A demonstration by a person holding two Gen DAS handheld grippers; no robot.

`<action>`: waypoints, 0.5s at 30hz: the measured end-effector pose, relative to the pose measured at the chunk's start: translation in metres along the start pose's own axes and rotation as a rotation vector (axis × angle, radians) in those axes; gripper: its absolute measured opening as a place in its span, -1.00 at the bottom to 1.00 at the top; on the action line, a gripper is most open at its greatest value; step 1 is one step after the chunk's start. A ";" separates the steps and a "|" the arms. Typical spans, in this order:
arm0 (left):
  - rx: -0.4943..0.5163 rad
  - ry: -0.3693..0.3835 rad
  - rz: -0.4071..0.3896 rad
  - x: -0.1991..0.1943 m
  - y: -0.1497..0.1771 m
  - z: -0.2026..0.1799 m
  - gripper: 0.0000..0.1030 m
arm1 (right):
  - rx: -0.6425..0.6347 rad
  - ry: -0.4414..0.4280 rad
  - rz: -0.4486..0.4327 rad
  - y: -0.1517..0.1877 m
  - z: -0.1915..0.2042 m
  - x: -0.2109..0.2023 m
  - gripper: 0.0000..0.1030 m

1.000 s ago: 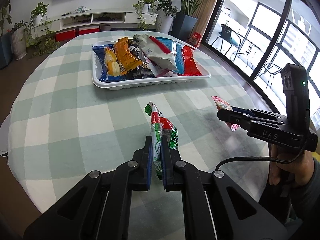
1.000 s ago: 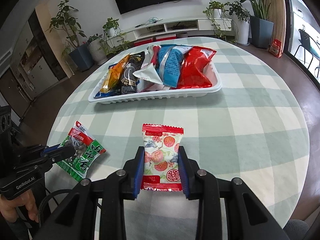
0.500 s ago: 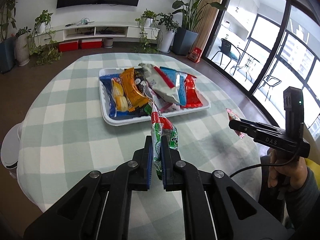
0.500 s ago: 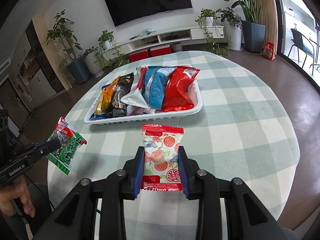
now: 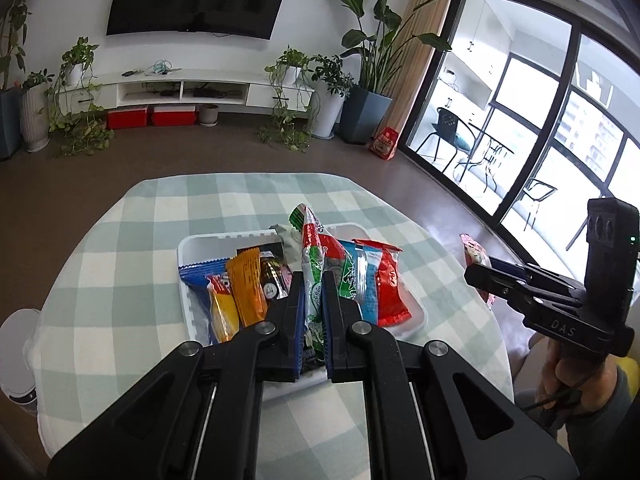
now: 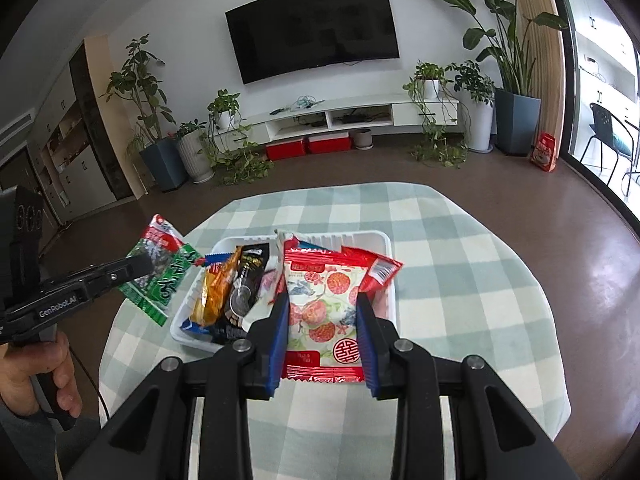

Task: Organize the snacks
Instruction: 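Carry both packets over the white tray and lower them in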

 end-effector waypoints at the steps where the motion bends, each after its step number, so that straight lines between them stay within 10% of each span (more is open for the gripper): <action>1: 0.001 -0.006 0.006 0.008 -0.004 0.002 -0.89 | -0.013 -0.005 -0.003 -0.006 0.005 0.005 -0.34; 15: -0.052 -0.020 0.090 0.103 0.012 0.043 -0.88 | -0.152 0.047 0.157 -0.026 0.025 0.137 -0.34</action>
Point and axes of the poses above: each gripper's, at about its wrist camera, not at the fingertips, and x roughly the way its jaws point, z to its left, y to its underside, the point moved 3 cm from there along x, roughly the way its jaws point
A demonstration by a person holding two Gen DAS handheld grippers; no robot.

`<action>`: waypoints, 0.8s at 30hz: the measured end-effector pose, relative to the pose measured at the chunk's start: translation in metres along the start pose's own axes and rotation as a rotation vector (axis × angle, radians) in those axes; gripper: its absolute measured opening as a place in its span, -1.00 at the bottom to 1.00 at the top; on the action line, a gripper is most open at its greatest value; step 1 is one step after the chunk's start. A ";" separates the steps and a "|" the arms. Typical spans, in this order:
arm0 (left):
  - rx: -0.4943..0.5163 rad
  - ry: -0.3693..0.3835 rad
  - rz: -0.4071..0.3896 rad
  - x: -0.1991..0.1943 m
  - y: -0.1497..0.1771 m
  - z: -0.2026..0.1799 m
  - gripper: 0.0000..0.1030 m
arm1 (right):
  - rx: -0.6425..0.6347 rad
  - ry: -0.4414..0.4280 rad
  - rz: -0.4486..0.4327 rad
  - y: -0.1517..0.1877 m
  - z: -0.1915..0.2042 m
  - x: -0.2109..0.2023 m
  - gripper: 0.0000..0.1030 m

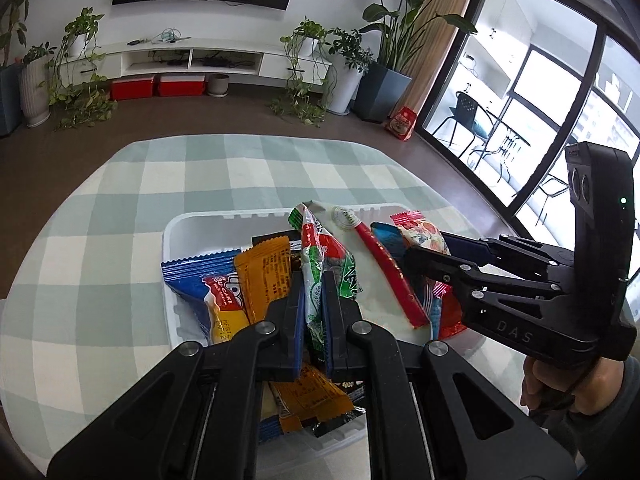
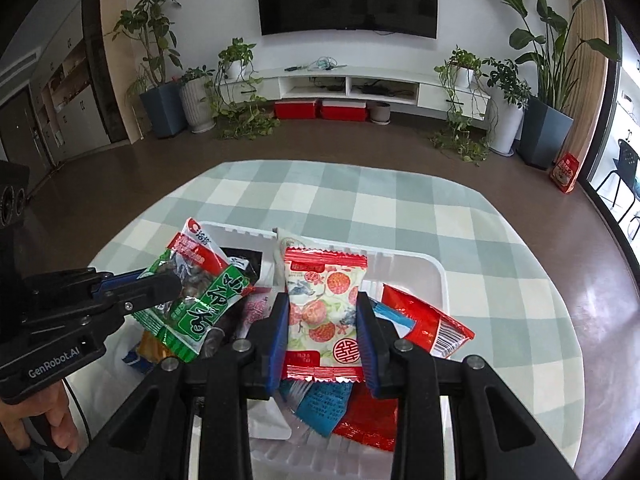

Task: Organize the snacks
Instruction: 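Carry both packets over the white tray and lower them in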

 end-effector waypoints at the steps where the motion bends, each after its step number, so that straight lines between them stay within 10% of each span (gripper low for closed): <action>1: -0.002 -0.001 0.002 0.004 0.002 0.002 -0.88 | -0.002 0.002 0.014 0.002 0.000 0.006 -0.34; 24: 0.035 -0.054 0.025 0.041 0.006 0.001 -0.86 | 0.037 -0.020 0.040 0.014 -0.010 0.043 -0.33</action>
Point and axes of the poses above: each gripper's, at about its wrist camera, not at the fingertips, and x roughly the way its jaws point, z to its left, y to its underside, the point moved 3 cm from there along x, roughly the way its jaws point
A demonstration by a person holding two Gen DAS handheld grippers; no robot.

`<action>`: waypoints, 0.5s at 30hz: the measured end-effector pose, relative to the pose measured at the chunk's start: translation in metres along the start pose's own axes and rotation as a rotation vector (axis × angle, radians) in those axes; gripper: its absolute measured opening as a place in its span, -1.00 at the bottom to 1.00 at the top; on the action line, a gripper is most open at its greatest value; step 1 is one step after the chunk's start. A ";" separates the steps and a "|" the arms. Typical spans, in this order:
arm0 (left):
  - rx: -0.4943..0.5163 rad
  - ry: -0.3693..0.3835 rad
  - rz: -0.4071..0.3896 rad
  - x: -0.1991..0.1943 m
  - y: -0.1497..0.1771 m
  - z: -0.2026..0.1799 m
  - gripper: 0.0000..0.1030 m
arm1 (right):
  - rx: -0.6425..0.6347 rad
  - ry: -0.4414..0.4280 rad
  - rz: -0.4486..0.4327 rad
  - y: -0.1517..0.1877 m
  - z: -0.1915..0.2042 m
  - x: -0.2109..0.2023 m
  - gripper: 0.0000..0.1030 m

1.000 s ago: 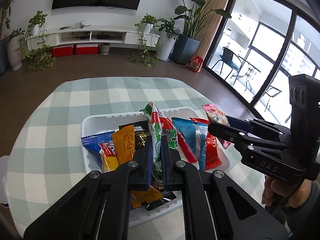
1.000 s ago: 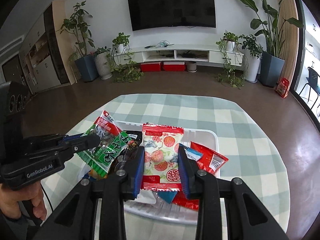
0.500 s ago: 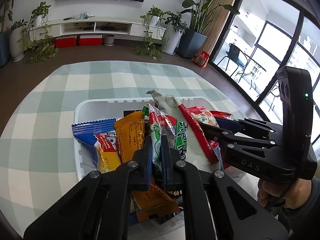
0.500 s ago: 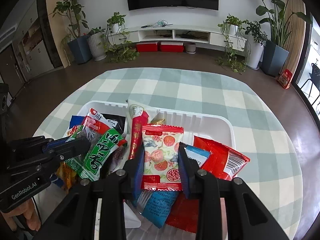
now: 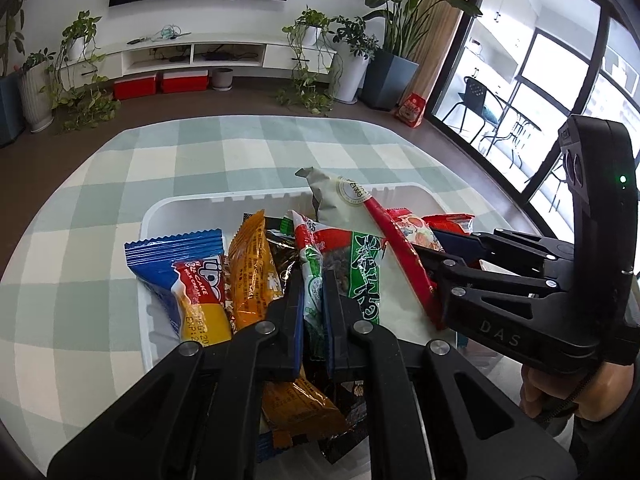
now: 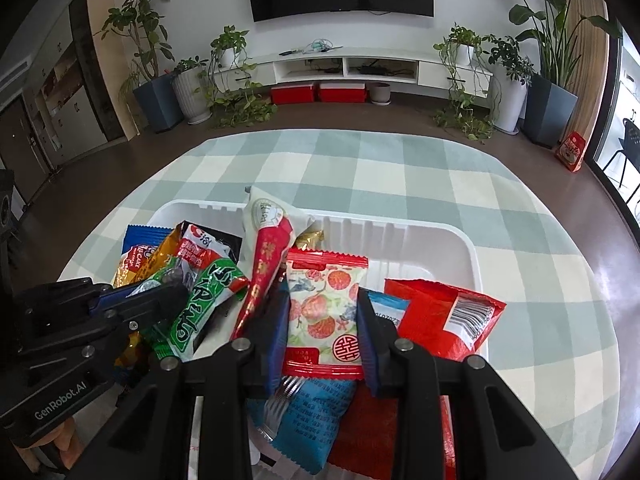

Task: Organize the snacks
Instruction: 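Carry both packets over the white tray and lower them in, then open both grippers to release the packets into the tray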

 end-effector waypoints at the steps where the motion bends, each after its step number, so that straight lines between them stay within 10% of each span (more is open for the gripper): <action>1: -0.003 -0.004 -0.007 -0.003 0.000 -0.001 -0.86 | -0.007 0.005 0.003 -0.001 0.001 0.000 -0.32; 15: -0.004 -0.035 -0.037 -0.016 -0.003 -0.005 -0.58 | -0.019 0.033 -0.011 -0.003 0.002 -0.013 0.00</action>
Point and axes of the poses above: each gripper's, at about its wrist camera, not at the fingertips, and x roughly the way its jaws point, z to its left, y to its underside, the point moved 3 cm from there along x, roughly the way its jaws point
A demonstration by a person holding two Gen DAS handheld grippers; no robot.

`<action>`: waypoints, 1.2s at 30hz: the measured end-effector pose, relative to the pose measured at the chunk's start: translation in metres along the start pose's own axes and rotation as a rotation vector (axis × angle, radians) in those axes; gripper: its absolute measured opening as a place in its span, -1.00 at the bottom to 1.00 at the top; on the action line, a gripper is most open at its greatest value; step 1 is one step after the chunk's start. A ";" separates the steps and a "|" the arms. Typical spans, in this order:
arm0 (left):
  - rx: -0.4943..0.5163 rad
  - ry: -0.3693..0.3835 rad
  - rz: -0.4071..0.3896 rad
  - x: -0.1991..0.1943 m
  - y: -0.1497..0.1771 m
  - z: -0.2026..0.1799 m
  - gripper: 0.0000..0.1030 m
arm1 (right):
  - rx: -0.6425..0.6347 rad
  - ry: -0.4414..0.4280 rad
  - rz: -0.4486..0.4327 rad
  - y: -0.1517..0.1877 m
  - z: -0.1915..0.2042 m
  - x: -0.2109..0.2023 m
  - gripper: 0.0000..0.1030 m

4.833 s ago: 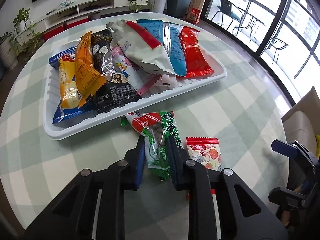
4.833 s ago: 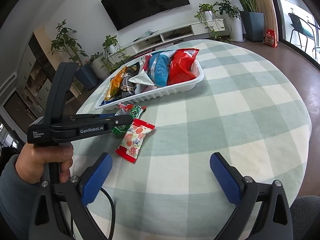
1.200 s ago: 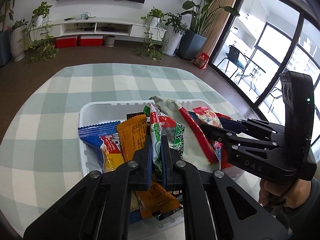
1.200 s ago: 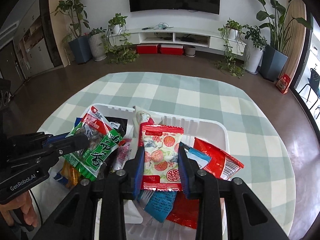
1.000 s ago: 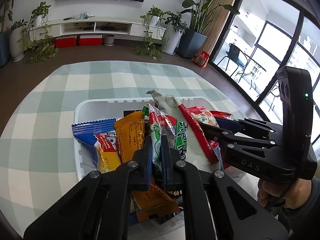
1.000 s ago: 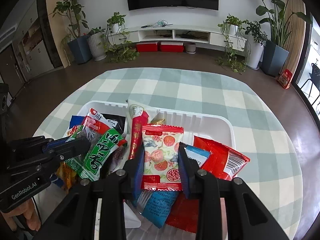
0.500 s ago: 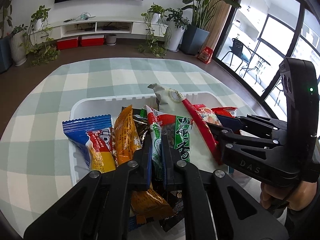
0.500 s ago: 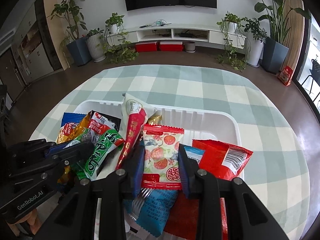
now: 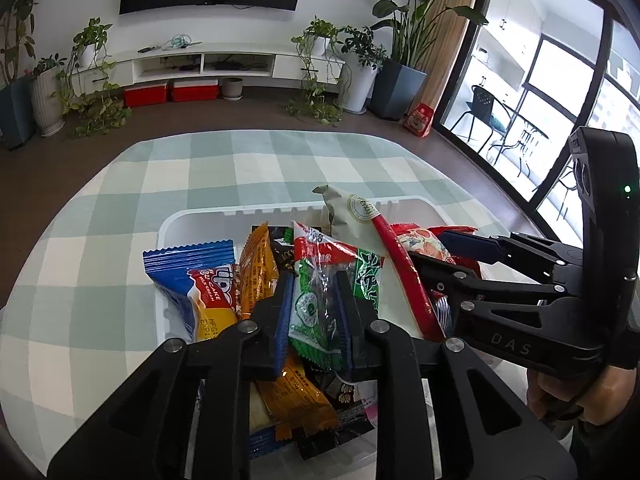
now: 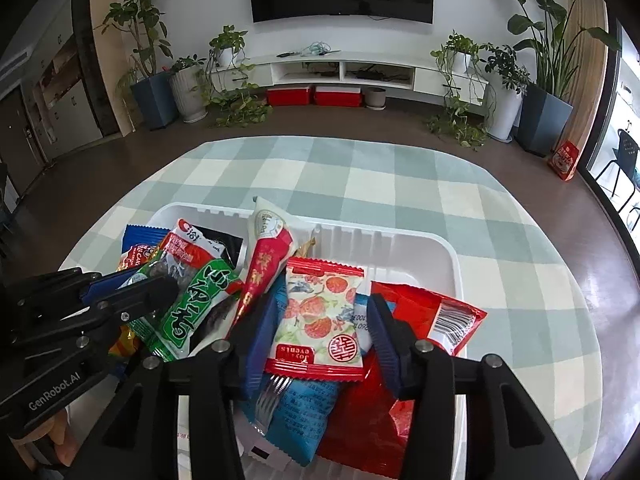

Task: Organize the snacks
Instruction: 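Open both grippers to release the packets into the tray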

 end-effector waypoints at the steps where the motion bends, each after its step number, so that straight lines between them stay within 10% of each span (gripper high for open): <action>1: 0.000 -0.001 -0.004 -0.002 0.000 -0.001 -0.47 | -0.003 0.003 -0.003 0.000 0.000 -0.001 0.07; 4: 0.004 -0.004 -0.020 -0.006 -0.001 -0.002 0.05 | -0.007 0.008 -0.014 0.001 0.000 -0.005 0.15; 24: 0.014 -0.012 -0.064 -0.033 0.005 -0.009 0.21 | -0.019 0.035 -0.068 0.001 -0.001 -0.027 0.40; 36: 0.003 -0.091 -0.155 -0.099 0.023 -0.017 0.85 | 0.040 0.028 -0.128 0.015 -0.009 -0.064 0.72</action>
Point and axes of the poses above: each gripper's, at about its wrist camera, not at the fingertips, and x roughly the way its jaws point, z to its left, y to its underside, the point moved 3 cm from there along x, roughly the way its jaws point
